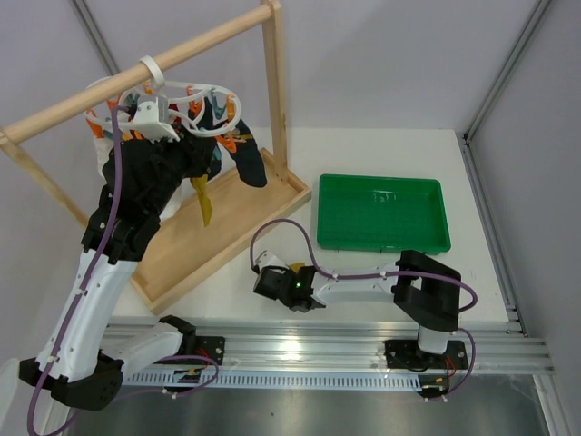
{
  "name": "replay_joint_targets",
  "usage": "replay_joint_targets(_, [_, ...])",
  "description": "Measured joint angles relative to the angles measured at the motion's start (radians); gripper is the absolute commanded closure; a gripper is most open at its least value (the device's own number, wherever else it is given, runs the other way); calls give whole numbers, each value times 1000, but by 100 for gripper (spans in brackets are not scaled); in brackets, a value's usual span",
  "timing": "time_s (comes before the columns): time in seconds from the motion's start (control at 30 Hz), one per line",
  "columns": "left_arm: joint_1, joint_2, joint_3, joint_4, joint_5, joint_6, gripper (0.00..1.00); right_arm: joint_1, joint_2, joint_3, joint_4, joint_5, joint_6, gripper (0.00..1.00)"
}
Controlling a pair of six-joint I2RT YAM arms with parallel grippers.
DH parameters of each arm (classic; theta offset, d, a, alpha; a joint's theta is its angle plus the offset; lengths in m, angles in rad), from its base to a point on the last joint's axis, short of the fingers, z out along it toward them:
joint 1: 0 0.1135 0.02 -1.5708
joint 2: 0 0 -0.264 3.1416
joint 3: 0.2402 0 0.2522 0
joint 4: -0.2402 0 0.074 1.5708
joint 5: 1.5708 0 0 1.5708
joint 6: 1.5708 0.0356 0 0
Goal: Clip the socks to the hanger
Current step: Pick up the sock at the center of the board.
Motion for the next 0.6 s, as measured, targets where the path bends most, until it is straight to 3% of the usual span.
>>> replay_joint_targets(0.23, [0,0,-2,0,0,0,99,0,-5,-13,-15,13,12,100])
replay_joint_targets(0.4, [0,0,-3,2,0,0,99,-2,-95,-37,-22,35,15,100])
replay_joint_targets(0.6, [0,0,-3,2,0,0,99,-32,-333,-140,96,35,-19,100])
